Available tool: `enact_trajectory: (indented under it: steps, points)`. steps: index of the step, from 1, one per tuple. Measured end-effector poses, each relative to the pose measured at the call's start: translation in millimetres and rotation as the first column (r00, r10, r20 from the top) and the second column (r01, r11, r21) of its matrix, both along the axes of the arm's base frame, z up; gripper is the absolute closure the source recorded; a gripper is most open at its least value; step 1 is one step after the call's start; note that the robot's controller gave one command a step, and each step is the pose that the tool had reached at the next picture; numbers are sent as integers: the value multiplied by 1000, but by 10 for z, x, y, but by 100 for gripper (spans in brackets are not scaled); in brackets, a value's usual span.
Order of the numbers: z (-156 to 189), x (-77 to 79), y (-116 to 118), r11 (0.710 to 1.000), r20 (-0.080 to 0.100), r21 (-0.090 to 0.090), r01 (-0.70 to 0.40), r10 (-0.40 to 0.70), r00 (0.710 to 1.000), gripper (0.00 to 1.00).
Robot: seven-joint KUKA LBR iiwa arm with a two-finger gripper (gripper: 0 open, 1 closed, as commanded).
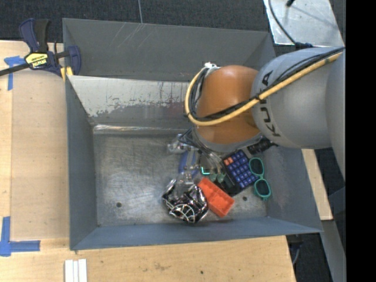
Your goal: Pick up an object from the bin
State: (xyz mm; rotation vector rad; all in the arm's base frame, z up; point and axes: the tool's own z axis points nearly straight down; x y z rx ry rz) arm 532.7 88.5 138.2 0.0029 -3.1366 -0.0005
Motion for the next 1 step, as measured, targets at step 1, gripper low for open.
enact_trajectory:
  steps: [1]
  points:
    - [36,21,-4,1000,8,1,2,-2,1000,0]
